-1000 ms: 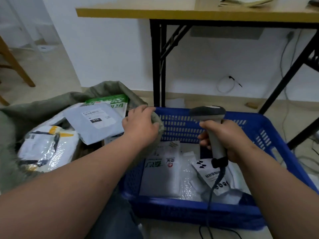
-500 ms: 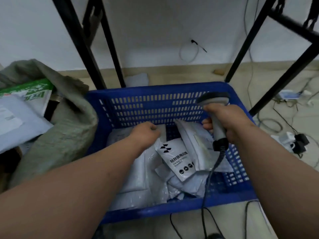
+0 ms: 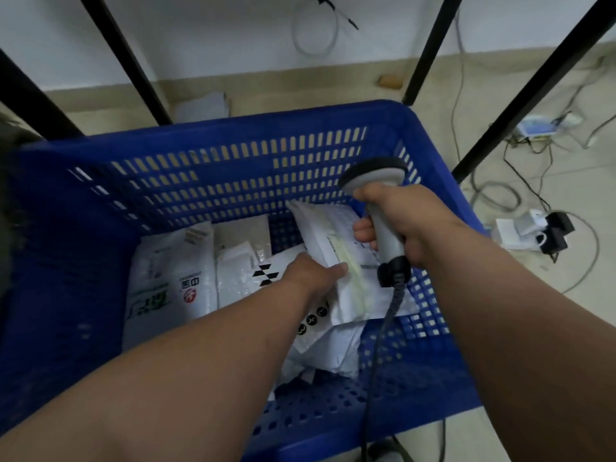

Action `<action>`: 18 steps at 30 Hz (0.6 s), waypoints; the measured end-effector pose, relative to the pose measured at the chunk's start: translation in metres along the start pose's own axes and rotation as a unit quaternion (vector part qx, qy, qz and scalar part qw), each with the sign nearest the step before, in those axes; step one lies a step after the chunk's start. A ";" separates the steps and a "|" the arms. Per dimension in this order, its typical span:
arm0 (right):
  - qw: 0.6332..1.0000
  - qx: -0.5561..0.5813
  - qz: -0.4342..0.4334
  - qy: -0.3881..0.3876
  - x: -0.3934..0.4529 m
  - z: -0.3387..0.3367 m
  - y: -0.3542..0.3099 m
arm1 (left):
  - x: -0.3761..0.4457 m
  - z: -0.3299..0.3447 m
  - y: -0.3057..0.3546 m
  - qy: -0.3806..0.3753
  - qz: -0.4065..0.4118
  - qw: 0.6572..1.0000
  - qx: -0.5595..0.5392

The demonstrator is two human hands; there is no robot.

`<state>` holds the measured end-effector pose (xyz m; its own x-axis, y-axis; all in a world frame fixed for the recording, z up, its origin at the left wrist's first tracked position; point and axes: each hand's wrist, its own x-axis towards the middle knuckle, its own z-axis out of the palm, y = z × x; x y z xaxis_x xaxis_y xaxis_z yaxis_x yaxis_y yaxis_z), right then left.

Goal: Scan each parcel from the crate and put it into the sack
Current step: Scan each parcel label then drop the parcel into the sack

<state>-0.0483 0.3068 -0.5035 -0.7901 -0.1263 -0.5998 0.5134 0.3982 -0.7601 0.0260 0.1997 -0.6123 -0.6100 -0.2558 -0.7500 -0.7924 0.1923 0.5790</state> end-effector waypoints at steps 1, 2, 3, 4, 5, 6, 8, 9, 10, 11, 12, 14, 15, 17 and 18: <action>1.000 0.003 0.001 -0.004 0.002 -0.001 0.001 | 0.005 0.006 0.001 0.003 -0.013 1.000 -0.026; 1.000 0.008 0.001 -0.007 0.003 -0.003 0.002 | 0.009 0.011 0.003 0.006 -0.028 0.998 -0.052; 1.000 0.015 0.001 -0.009 0.004 -0.006 0.002 | 0.013 0.015 0.004 0.009 -0.038 0.996 -0.077; 1.000 0.023 0.002 -0.008 0.005 -0.009 0.003 | 0.017 0.018 0.006 0.012 -0.048 0.994 -0.098; 1.000 0.028 0.003 -0.005 0.006 -0.012 0.003 | 0.021 0.021 0.008 0.014 -0.058 0.991 -0.118; 0.999 0.032 0.004 -0.002 0.006 -0.015 0.003 | 0.023 0.024 0.010 0.013 -0.069 0.989 -0.131; 0.999 0.043 0.007 0.004 0.006 -0.020 0.004 | 0.028 0.026 0.009 0.012 -0.086 0.986 -0.141; 0.999 0.050 0.008 0.006 0.005 -0.022 0.004 | 0.030 0.027 0.009 0.012 -0.093 0.986 -0.139; 0.998 0.056 0.009 0.008 0.004 -0.025 0.004 | 0.030 0.027 0.008 0.008 -0.101 0.984 -0.145; 0.998 0.060 0.009 0.010 0.002 -0.027 0.005 | 0.029 0.027 0.008 0.000 -0.109 0.981 -0.158; 0.998 0.063 0.007 0.012 0.001 -0.029 0.005 | 0.027 0.027 0.008 -0.012 -0.117 0.978 -0.173; 0.998 0.063 0.002 0.016 -0.001 -0.034 0.007 | 0.024 0.028 0.011 -0.031 -0.131 0.971 -0.197; 0.998 0.061 0.000 0.018 -0.002 -0.036 0.008 | 0.022 0.030 0.013 -0.037 -0.133 0.969 -0.204; 0.998 0.058 -0.006 0.022 -0.005 -0.040 0.010 | 0.021 0.034 0.016 -0.036 -0.120 0.970 -0.208; 0.998 0.058 -0.010 0.023 -0.006 -0.042 0.010 | 0.019 0.037 0.019 -0.023 -0.109 0.971 -0.212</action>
<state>-0.0524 0.3494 -0.4972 -0.8139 -0.0899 -0.5740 0.5307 0.2872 -0.7974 -0.0005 0.2330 -0.6277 -0.4352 -0.2018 -0.8774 -0.8360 -0.2712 0.4770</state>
